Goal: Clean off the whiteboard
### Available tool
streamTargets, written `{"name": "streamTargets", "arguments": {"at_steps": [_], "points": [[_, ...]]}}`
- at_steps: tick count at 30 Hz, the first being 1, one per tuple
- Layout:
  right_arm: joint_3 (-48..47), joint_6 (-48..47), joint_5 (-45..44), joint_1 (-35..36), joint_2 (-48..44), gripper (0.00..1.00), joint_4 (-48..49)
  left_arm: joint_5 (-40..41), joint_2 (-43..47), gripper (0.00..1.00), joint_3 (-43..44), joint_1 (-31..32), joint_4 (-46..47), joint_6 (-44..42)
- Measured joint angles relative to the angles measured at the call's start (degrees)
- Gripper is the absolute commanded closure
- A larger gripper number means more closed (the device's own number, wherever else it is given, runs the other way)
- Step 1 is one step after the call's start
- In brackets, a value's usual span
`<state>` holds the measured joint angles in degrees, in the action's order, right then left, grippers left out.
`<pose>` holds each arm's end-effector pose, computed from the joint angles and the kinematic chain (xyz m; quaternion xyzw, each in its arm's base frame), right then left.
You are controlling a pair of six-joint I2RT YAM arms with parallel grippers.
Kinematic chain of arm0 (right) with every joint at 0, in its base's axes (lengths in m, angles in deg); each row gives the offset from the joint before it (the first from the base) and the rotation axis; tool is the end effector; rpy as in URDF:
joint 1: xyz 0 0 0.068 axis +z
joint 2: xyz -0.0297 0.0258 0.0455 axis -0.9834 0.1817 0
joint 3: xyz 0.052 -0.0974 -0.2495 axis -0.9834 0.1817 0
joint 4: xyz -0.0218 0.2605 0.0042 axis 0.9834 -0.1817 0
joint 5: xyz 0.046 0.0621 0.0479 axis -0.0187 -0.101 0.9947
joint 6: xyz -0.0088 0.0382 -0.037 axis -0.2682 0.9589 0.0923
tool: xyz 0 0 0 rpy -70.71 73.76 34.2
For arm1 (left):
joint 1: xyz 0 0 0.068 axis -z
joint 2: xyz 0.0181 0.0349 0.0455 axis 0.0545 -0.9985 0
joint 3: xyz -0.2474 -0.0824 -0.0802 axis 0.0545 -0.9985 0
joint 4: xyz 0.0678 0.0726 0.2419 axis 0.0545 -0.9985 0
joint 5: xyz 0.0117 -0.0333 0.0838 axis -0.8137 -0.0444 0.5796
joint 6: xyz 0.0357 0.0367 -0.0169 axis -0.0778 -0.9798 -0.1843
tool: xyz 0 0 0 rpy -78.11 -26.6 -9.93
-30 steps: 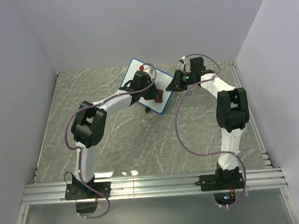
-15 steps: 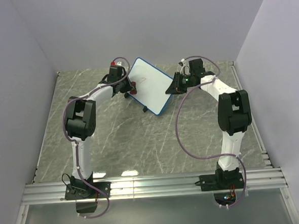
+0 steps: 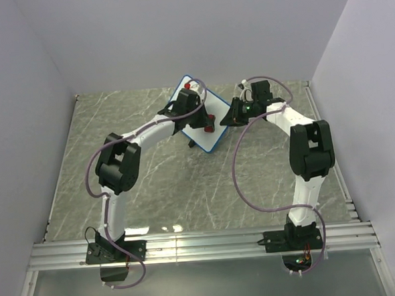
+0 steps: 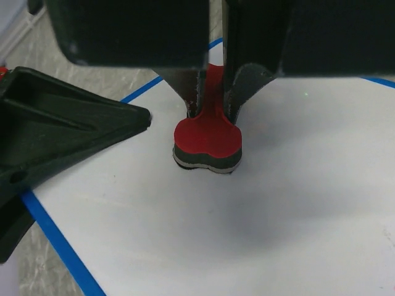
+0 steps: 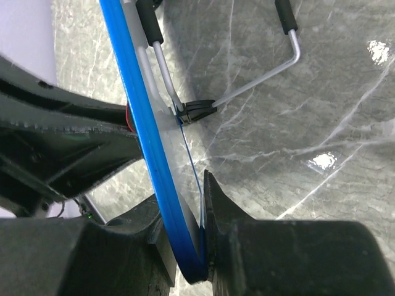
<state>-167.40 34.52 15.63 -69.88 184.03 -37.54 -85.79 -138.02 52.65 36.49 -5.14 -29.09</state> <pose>0.4234 0.0958 0.2131 -0.0338 0.8820 0.4095 0.2308 0.4051 -0.2734 0.2254 0.0290 0.8883 -0.3090 0.3385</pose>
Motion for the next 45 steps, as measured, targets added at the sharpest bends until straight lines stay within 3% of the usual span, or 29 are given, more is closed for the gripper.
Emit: {"name": "streamTargets", "arguments": {"at_steps": [5,11,19,30,40,45], "points": [[1.84,0.57,-0.39,0.11,-0.87,1.00,1.86,-5.20,-3.45,1.00,5.66,-4.39,-2.93,1.33],[3.04,0.85,-0.63,0.46,-1.95,1.00,2.29,-6.34,-9.44,1.00,11.87,-14.23,-3.10,1.60],[3.06,0.92,-0.26,1.27,-2.56,1.00,0.87,-6.43,-14.27,1.00,11.04,-23.69,-3.02,1.46],[3.02,0.94,0.04,1.73,-2.56,1.00,-0.35,-1.73,-12.13,1.00,12.50,-17.22,-3.32,-2.95],[3.19,1.40,0.00,2.03,-2.56,1.00,0.11,-9.81,-8.57,1.00,18.56,-4.55,-6.12,-3.06],[3.61,1.49,0.07,2.10,-2.56,1.00,0.83,-10.78,-8.96,1.00,21.14,-3.69,-8.70,-3.08]]}}
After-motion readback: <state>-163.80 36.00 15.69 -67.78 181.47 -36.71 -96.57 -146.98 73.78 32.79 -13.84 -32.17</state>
